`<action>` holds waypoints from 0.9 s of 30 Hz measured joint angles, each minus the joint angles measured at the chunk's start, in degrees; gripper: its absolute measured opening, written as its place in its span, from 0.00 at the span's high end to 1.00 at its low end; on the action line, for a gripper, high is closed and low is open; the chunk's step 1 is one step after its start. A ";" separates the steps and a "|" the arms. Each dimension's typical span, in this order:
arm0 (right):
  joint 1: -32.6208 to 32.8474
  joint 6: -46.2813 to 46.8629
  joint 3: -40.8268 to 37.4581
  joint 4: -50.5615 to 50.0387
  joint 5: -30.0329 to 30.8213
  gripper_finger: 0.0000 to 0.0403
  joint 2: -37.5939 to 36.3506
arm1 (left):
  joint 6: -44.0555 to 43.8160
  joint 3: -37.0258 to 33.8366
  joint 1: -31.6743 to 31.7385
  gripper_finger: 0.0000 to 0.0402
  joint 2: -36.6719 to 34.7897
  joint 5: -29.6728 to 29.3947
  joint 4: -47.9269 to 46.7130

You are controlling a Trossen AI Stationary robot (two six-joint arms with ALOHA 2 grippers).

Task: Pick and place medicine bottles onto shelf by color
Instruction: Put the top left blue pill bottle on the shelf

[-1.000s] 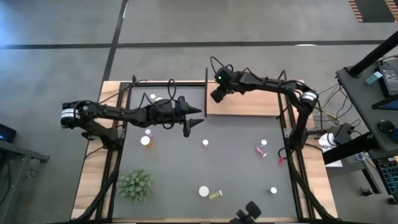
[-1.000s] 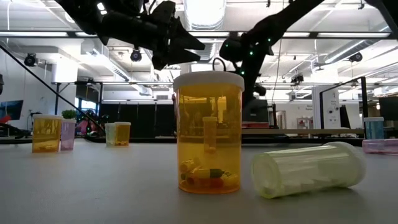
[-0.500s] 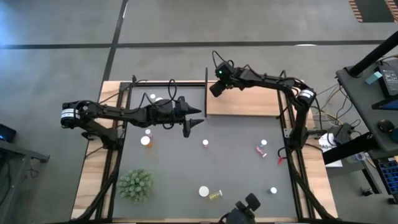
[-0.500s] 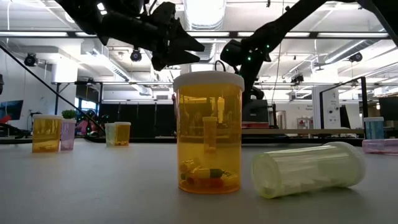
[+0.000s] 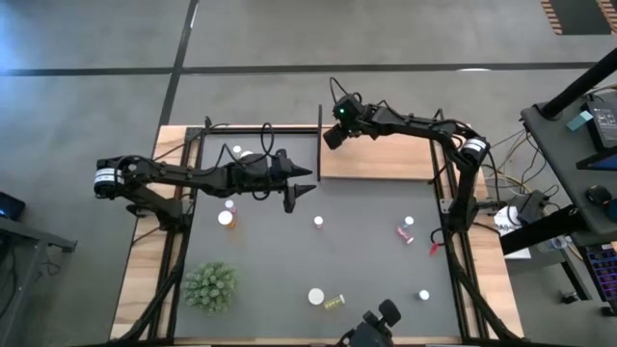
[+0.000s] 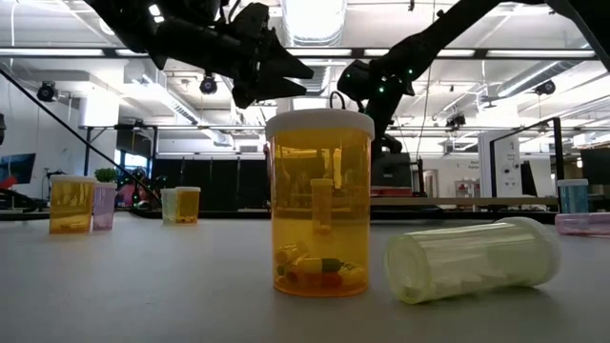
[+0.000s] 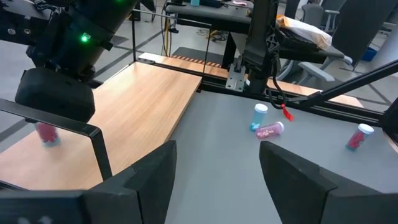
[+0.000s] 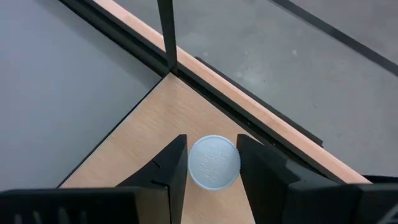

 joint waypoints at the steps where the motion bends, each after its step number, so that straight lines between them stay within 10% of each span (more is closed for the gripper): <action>1: 0.00 -0.09 -0.04 0.32 0.17 0.70 0.00 | 0.00 0.00 0.00 0.47 0.00 0.00 0.01; 27: -0.02 -1.39 -1.68 0.38 0.73 0.64 -0.06 | -0.03 0.00 0.02 0.47 0.00 0.00 0.01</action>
